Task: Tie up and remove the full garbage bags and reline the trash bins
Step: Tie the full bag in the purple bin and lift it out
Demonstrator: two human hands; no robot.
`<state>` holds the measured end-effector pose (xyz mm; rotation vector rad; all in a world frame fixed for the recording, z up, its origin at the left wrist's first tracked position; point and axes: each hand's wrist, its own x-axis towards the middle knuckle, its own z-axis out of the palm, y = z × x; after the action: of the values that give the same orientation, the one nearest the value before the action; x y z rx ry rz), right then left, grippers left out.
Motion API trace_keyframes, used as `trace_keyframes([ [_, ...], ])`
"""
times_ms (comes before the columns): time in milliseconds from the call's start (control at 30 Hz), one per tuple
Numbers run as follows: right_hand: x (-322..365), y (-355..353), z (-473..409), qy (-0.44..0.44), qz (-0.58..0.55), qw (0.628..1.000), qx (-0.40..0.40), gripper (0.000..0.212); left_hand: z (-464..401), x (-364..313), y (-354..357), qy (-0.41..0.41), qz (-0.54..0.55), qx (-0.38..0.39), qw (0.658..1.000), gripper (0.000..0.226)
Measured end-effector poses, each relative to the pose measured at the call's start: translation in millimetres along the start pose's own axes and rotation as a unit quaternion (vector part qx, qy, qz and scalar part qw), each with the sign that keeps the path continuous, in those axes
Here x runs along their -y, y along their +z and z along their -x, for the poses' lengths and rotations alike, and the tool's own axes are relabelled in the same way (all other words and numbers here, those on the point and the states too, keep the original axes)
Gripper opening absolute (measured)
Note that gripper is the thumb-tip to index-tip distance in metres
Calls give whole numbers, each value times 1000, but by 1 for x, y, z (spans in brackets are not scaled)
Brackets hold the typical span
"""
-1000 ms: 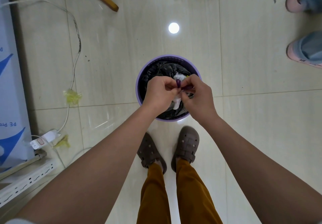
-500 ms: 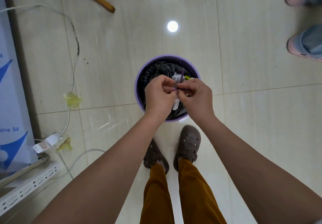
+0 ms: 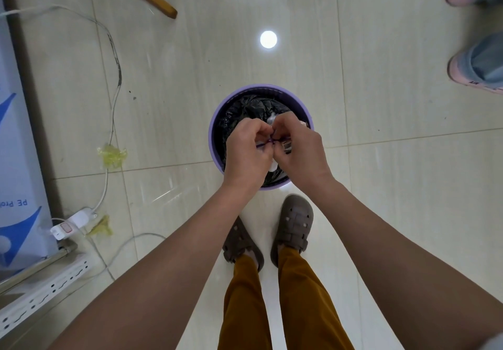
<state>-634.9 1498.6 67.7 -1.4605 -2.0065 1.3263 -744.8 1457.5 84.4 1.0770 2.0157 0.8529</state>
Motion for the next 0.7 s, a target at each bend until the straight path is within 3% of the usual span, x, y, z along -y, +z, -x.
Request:
trace_keyframes([
  [400, 3, -5, -5, 47, -111, 990, 71, 33, -7, 9, -7, 35, -41, 25, 998, 19],
  [700, -2, -6, -2, 85, -148, 985, 40, 26, -1, 14, -6, 59, -82, 25, 995, 10],
])
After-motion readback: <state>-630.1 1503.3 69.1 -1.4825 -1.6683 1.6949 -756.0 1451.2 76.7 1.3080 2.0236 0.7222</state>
